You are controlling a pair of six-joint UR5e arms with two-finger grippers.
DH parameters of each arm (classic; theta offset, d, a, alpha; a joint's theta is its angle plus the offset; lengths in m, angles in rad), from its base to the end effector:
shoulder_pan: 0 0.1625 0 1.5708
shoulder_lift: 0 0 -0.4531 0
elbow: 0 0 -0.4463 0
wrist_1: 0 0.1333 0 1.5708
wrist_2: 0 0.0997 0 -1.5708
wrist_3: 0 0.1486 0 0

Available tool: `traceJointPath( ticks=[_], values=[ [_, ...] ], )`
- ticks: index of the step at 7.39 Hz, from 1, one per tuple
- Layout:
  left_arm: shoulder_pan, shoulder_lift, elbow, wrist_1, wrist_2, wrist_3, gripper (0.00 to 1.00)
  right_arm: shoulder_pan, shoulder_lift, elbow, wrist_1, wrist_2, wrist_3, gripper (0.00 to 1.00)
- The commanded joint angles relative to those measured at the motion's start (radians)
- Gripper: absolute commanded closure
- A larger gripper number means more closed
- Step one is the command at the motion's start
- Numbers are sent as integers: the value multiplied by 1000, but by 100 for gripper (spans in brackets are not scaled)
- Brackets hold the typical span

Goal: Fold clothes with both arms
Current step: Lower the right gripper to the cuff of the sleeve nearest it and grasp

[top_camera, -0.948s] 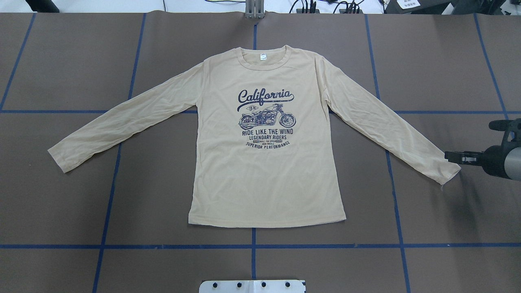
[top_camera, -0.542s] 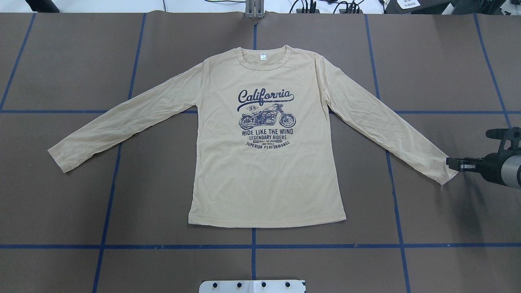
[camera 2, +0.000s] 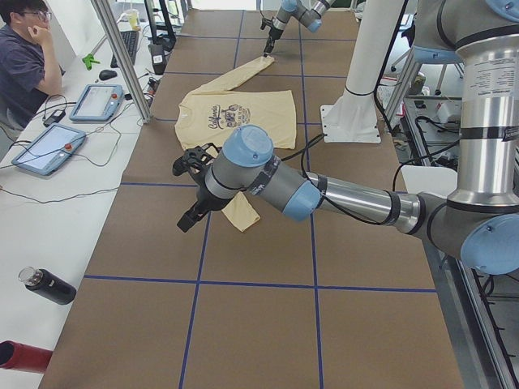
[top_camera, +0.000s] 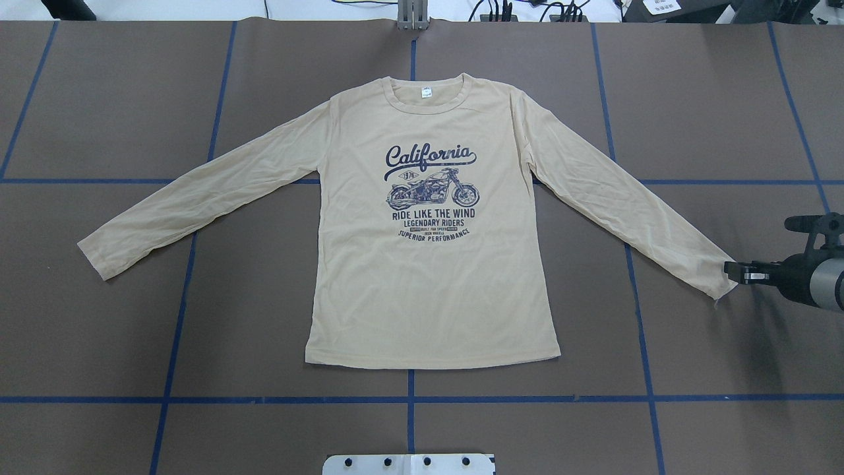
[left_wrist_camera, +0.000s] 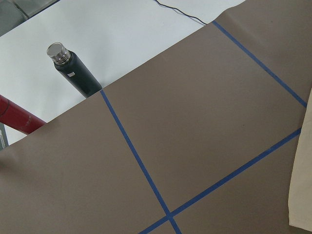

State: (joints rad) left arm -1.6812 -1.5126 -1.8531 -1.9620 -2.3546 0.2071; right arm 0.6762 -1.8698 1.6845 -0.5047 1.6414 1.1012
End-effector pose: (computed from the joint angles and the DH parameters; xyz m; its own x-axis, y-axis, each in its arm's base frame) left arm -0.0889 -0.5445 0.5440 0.7513 0.4869 -0.4455 -0.0659 0.7270 0.6834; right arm -0.2998 -0.3981 0.6952 0.7060 -0.0122 0.7081 -0.2942 0.9044 0.3090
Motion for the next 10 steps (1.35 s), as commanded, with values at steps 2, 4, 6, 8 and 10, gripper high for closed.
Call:
traceJointPath(
  ticks=[2,4,6,8,10],
  values=[
    [0,2,0,0,0,0,0,-10,0,-8,2,-14,2,80],
    [0,3,0,0,0,0,0,-10,0,-8,2,-14,2,100],
    [0,3,-2,0,0,0,0,-7,0,16,5,0,0,100],
    [0,3,-2,0,0,0,0,94,17,139,-27,126,-1,100],
    [0,3,-2,0,0,0,0,254,160,149,-34,271,0,100]
  ],
)
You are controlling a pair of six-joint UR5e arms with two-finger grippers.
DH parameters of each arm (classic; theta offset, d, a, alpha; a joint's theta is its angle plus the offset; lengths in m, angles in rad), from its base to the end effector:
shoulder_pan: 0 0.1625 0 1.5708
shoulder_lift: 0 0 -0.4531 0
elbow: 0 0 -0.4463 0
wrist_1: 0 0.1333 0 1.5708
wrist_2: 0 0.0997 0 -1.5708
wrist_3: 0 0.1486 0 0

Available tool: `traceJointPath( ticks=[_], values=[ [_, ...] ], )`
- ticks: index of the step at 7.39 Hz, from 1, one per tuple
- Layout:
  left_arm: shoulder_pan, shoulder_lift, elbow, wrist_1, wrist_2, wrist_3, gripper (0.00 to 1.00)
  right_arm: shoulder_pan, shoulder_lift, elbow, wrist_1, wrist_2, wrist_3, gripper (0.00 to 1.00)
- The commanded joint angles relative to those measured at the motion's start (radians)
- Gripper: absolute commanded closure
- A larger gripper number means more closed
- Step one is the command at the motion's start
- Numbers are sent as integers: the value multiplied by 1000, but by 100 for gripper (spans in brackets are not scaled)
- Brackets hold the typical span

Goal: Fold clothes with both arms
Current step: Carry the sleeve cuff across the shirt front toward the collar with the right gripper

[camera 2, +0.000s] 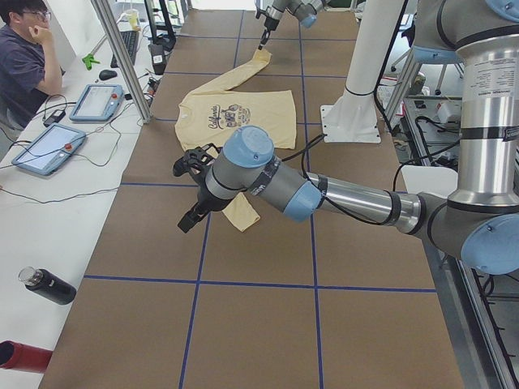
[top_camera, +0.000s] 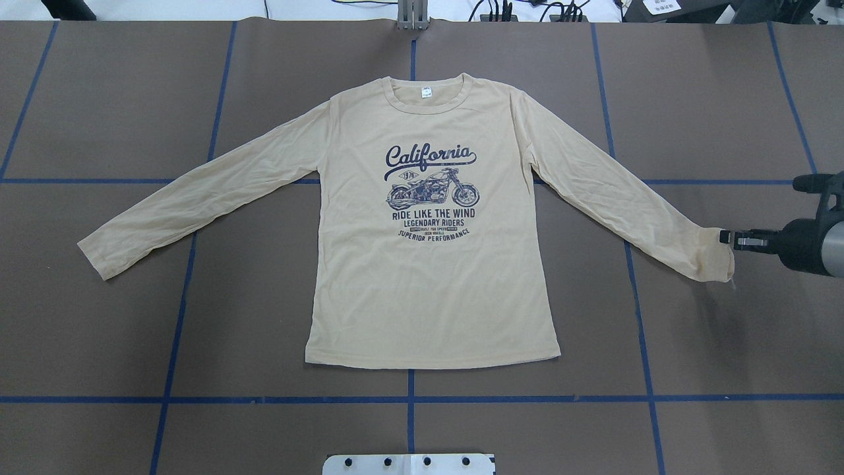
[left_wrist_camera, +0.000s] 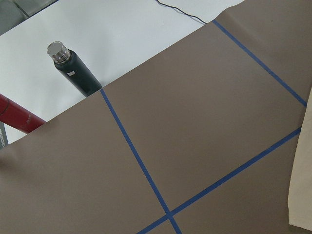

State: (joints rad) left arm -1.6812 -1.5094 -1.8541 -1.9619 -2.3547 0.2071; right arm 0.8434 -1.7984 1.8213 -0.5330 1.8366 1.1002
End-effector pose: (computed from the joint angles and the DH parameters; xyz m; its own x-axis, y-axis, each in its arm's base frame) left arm -0.0888 -0.5432 0.5452 0.7511 0.4859 -0.4468 -0.0657 0.7286 0.6818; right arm -0.2739 -0.4494 0.5767 0.5470 -0.0435 0.8360 -0.3593 0.8898 0.2814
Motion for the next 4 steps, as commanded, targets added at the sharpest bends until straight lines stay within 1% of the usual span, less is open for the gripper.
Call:
traceJointPath(
  ticks=[1,2,3,4],
  values=[
    [0,0,1,0,0,0,0,94,187,9,-39,69,4,100],
    [0,0,1,0,0,0,0,109,297,16,-139,69,12,100],
    [0,0,1,0,0,0,0,109,414,16,-260,49,13,100],
    [0,0,1,0,0,0,0,105,544,18,-430,-23,16,100]
  ],
)
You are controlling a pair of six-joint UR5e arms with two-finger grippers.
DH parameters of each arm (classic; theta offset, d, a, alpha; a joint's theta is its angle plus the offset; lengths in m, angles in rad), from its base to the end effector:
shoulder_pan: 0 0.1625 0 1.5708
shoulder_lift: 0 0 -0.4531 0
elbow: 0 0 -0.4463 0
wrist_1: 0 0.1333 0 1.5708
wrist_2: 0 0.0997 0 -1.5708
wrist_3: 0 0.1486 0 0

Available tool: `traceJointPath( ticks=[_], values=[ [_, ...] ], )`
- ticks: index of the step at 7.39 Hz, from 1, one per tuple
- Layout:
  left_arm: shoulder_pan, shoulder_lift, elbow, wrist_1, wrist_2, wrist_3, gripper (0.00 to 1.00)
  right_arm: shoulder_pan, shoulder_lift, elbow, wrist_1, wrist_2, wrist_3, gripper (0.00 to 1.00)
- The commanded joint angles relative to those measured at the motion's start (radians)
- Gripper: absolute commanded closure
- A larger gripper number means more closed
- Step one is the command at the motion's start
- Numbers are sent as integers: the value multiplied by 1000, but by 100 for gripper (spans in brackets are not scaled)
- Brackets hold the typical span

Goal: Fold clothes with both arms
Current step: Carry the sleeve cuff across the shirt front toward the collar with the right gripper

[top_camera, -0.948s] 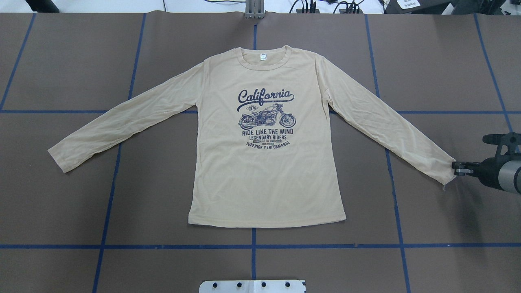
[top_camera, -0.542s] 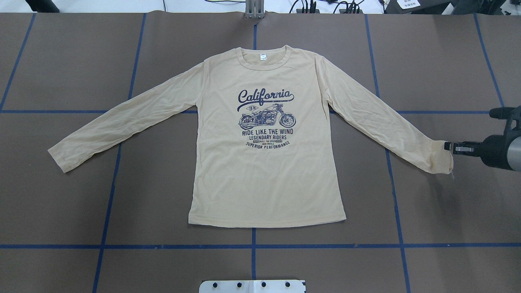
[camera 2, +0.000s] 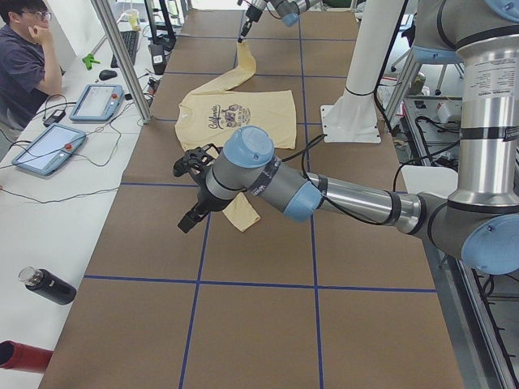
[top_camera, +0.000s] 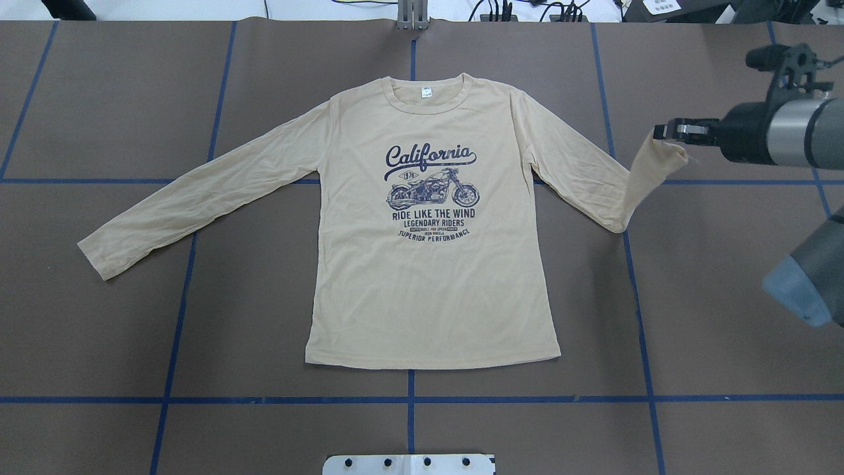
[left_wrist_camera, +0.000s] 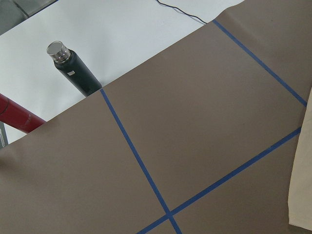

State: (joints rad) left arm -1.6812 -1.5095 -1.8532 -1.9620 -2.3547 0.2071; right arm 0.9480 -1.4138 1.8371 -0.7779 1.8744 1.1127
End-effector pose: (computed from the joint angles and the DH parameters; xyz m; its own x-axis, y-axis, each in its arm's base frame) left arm -0.0888 -0.5433 0.5457 0.7511 0.4856 -0.4472 -0.0657 0.7291 0.6813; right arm -0.3043 -0.5760 0.3824 0.4521 -0.0939 0.8870 -0.4589 0.8282 0.3216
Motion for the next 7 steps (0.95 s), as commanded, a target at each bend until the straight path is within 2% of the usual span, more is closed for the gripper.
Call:
traceJointPath(
  ticks=[1,2,3,4,5,6,7],
  values=[
    [0,0,2,0,0,0,0,-62,312,-2,-386,-160,16,100],
    [0,0,2,0,0,0,0,-131,455,-15,-566,-290,85,100],
    [0,0,5,0,0,-2,0,-165,577,-62,-655,-361,105,100],
    [0,0,6,0,0,-2,0,-196,670,-149,-665,-397,116,100],
    [0,0,9,0,0,0,0,-239,820,-323,-666,-464,163,100],
    [0,0,12,0,0,0,0,-296,978,-545,-666,-528,209,100],
    [0,0,14,0,0,-2,0,-343,1089,-708,-664,-585,264,100]
  ],
)
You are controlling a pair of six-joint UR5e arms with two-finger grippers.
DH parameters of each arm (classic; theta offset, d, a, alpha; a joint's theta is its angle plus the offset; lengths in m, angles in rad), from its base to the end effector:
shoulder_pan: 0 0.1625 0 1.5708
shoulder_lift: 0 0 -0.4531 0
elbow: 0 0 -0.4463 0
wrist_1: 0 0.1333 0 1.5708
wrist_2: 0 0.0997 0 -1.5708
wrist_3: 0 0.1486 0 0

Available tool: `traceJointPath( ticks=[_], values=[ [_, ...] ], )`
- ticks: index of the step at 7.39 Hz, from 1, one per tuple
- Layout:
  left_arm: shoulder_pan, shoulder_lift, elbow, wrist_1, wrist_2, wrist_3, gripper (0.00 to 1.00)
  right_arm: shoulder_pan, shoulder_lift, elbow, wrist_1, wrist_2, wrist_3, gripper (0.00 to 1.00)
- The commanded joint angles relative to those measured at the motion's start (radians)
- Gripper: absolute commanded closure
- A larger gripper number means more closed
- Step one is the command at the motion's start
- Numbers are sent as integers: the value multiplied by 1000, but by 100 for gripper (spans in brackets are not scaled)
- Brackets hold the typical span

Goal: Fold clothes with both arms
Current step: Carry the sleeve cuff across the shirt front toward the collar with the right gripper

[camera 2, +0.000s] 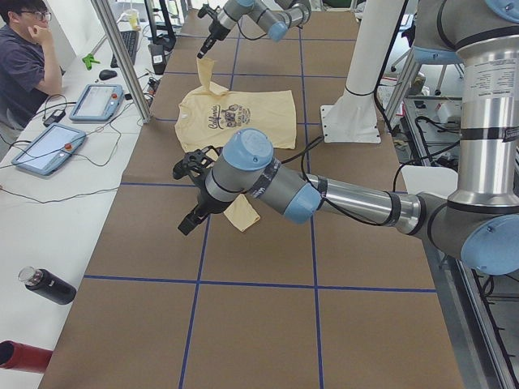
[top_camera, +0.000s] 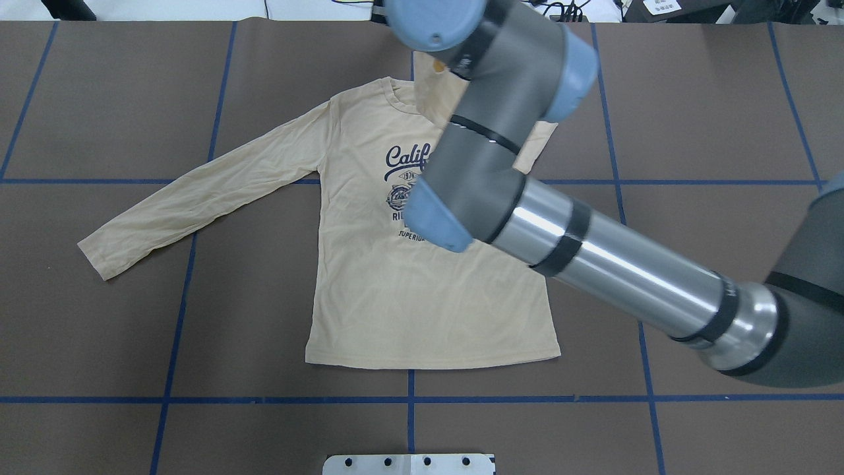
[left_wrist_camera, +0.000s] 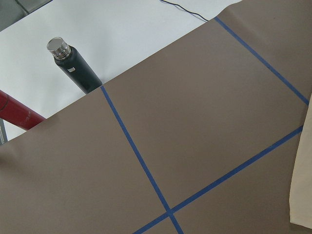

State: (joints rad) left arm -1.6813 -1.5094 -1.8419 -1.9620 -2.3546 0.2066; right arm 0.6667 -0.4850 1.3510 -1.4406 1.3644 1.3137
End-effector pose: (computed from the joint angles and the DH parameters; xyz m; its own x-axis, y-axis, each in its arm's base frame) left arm -0.0889 -0.5440 0.5523 0.7507 0.4800 -0.4539 -0.0644 0.7370 0.6728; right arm -0.5795 -0.6644 0.0291 0.6014 0.1565 0.7835 -0.6075 0.7265 0.3212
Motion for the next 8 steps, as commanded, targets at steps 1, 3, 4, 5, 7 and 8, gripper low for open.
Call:
traceJointPath(
  ticks=[1,3,4,5,7,8],
  values=[
    [0,2,6,2,1,-1,0,-93,208,-293,-1,-93,105,100],
    [0,2,7,2,2,-1,0,-108,366,-505,0,-87,253,54],
    [0,2,7,2,2,-1,0,-117,408,-535,2,-80,274,2],
    [0,2,7,2,2,-1,0,-114,434,-546,0,-42,298,1],
    [0,2,6,2,2,-3,0,-102,468,-546,-30,-3,288,1],
    [2,-2,-2,0,0,0,0,-54,473,-538,-99,95,264,0]
  ],
)
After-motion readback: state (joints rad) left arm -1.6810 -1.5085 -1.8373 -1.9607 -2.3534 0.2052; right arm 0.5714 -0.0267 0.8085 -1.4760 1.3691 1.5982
